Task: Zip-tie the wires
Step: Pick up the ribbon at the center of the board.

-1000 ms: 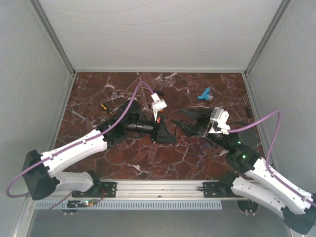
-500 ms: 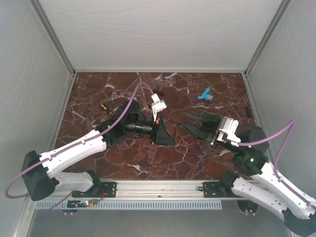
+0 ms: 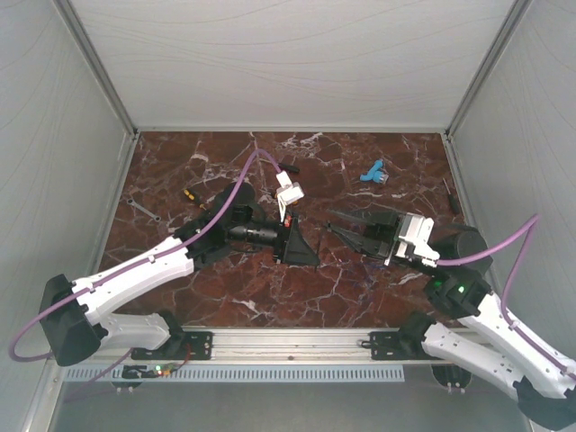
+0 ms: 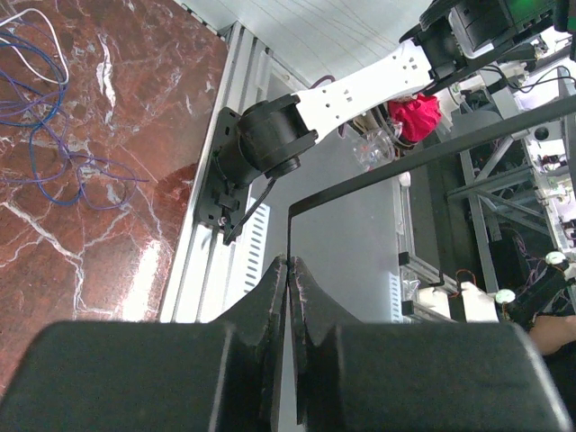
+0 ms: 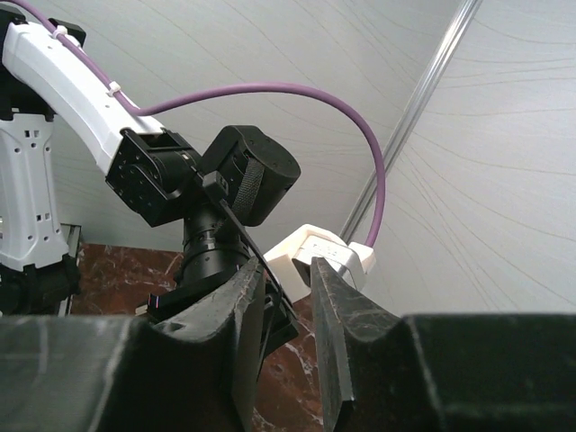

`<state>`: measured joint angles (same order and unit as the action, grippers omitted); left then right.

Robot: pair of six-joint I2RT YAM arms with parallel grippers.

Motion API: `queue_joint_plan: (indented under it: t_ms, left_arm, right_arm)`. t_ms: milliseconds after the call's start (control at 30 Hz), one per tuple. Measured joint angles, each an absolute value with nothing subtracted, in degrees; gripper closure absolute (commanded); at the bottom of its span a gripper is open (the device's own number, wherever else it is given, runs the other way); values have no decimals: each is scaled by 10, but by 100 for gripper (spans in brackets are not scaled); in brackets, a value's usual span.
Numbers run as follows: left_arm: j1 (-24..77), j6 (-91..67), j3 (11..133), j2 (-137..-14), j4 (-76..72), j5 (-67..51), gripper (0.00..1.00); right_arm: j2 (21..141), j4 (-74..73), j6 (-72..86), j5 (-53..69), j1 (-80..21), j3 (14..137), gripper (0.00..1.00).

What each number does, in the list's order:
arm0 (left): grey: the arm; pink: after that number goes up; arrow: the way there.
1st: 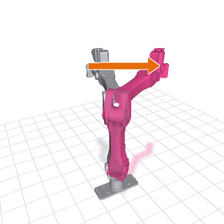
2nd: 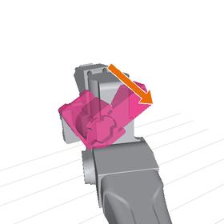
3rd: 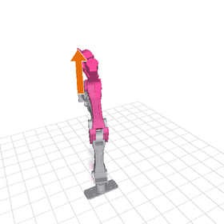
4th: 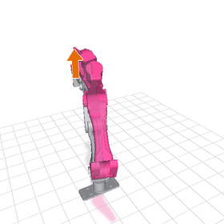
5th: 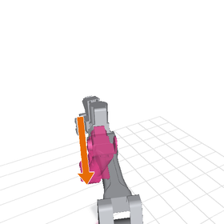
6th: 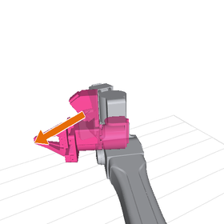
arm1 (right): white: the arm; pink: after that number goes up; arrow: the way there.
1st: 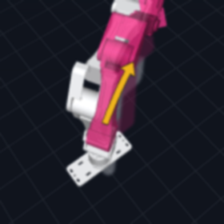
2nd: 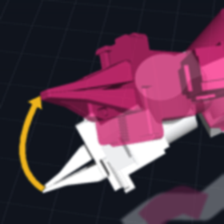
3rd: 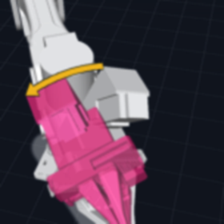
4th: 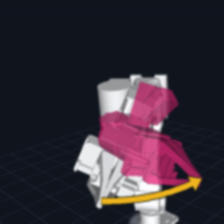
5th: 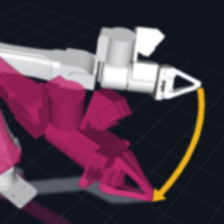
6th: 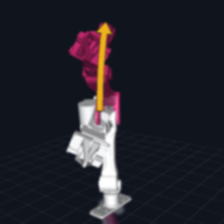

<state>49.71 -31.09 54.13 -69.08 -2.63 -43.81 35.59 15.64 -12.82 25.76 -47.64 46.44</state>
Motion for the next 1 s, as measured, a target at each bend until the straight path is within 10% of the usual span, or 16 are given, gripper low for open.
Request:
queue_joint_plan:
  t_ms: [1000]
  left_arm:
    - [497, -311, 550, -691, -26, -440, 100]
  right_arm:
    - [349, 152, -121, 278, -476, 479, 100]
